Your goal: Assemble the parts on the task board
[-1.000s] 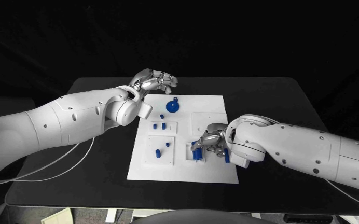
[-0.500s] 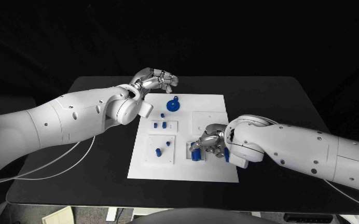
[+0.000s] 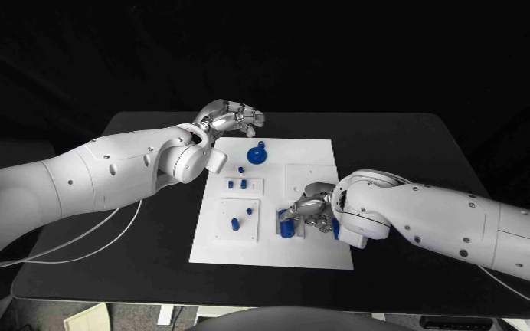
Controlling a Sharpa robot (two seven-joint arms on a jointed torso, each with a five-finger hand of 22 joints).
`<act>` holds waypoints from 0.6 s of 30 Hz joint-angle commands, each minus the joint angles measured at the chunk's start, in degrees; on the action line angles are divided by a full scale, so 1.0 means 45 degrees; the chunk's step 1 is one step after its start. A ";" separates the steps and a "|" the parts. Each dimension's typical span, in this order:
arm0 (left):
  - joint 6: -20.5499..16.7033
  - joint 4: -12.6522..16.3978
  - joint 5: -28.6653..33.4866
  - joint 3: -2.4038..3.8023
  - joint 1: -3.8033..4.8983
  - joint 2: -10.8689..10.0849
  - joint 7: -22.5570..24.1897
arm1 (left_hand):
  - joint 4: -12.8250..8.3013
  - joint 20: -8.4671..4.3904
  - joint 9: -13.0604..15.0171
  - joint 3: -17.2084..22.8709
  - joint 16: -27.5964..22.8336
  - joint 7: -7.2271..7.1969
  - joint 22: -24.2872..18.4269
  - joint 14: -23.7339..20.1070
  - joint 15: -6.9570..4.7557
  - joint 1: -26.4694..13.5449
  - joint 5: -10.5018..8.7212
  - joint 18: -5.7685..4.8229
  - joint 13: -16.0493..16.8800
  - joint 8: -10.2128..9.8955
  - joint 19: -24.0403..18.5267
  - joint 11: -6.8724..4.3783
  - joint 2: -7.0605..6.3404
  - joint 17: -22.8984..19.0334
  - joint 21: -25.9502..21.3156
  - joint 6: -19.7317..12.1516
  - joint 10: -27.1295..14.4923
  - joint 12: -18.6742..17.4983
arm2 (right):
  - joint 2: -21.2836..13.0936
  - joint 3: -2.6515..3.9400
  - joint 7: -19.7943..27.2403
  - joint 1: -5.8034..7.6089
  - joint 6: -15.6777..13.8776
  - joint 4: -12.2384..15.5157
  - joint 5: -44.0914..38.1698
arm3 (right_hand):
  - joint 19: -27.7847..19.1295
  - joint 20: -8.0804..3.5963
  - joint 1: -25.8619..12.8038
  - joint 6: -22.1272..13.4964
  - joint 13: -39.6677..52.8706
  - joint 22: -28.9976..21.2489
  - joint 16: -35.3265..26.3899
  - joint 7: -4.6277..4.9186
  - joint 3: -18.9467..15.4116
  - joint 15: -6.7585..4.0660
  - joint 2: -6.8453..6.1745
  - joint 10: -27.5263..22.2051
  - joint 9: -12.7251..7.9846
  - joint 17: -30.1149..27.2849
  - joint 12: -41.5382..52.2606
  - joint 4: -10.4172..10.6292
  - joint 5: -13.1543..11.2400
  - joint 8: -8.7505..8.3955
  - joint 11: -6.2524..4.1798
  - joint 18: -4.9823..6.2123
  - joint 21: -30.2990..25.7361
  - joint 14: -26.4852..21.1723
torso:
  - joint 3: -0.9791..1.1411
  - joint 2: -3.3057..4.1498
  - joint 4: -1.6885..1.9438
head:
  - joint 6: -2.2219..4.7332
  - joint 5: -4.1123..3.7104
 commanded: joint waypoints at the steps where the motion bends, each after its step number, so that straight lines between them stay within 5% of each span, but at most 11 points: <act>1: 0.0140 0.0040 -0.0018 0.0010 0.0005 0.0021 0.0066 | 0.0045 0.0003 -0.0019 -0.0004 -0.0087 0.0030 0.0020 0.0072 0.0038 -0.0083 -0.0009 0.0266 -0.0012 0.0022 -0.0008 0.0003 0.0027 0.0015 -0.0071 -0.0075 -0.0072 0.0009 | 0.0015 -0.0011 0.0093 -0.0017 0.0167 -0.0009 -0.0274 | -0.0060 -0.0047 -0.0128 -0.0042 0.0030 0.0155 -0.0063 0.0018 -0.0185 -0.0032 -0.0122 -0.0110 0.0023 0.0025 -0.0096 0.0003 -0.0055 -0.0070 -0.0031 0.1465 -0.0021 -0.0026 | -0.0002 0.0004 -0.0001 | -0.0012 0.0017; 18: 0.0126 0.0028 -0.0019 0.0010 0.0005 0.0028 0.0061 | 0.0044 0.0004 -0.0020 -0.0004 -0.0100 0.0031 0.0031 0.0075 0.0038 -0.0083 -0.0005 0.0268 -0.0014 0.0023 -0.0006 0.0002 0.0017 0.0023 -0.0079 -0.0079 -0.0072 0.0012 | -0.0316 -0.0015 0.0724 -0.0019 -0.0391 0.0277 -0.0674 | -0.0095 -0.0147 -0.0052 -0.0110 0.0076 0.0136 -0.0108 0.0024 -0.0352 -0.0033 -0.0347 -0.0177 0.0085 0.0059 -0.0125 0.0045 -0.0052 -0.0100 -0.0027 0.1465 -0.0064 -0.0044 | 0.0009 -0.0002 0.0000 | -0.0006 0.0025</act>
